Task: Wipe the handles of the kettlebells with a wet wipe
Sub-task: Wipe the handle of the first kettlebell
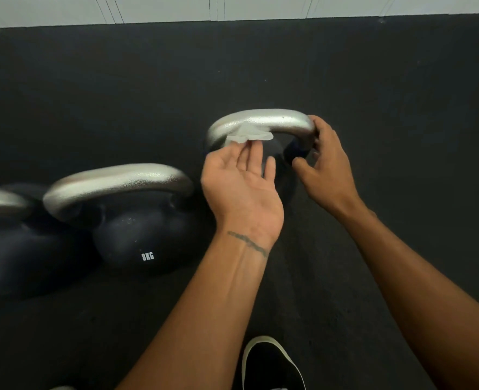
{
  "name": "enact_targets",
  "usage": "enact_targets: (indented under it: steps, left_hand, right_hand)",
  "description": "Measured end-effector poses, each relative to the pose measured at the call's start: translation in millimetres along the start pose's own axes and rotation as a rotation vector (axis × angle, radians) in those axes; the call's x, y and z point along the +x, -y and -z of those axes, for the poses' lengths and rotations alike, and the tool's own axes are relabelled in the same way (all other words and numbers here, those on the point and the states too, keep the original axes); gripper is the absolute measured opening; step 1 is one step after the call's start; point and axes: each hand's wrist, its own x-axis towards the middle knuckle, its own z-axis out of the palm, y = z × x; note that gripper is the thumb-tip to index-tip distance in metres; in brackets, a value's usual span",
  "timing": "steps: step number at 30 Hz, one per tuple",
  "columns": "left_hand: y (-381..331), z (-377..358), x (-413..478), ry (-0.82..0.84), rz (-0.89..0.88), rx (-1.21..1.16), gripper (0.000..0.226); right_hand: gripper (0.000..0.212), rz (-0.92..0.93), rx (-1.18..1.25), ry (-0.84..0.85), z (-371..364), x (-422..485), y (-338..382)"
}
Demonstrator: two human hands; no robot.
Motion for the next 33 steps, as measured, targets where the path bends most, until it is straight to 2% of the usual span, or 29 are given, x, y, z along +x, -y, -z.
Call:
enact_targets:
  steps: [6,10,14,21,33]
  left_hand:
    - [-9.5,5.0,9.4,0.039,0.152,-0.205,0.056]
    - [-5.5,11.2,19.3,0.099,0.185,-0.264,0.064]
    - [-2.3,16.0,35.5,0.189,0.168,-0.251,0.068]
    - [0.8,34.4,24.3,0.247,0.194,-0.309,0.071]
    - [-1.0,15.8,45.5,0.199,0.193,-0.253,0.067]
  right_hand:
    - [0.068,0.026,-0.052,0.015,3.3,1.2,1.5]
    - [0.073,0.136,-0.121,0.008,4.9,6.1,7.8]
    - [0.070,0.128,-0.115,-0.010,3.3,6.2,12.2]
    - [0.068,0.119,-0.108,-0.017,2.5,6.2,11.7]
    - [0.066,0.128,-0.100,-0.019,2.4,7.0,11.5]
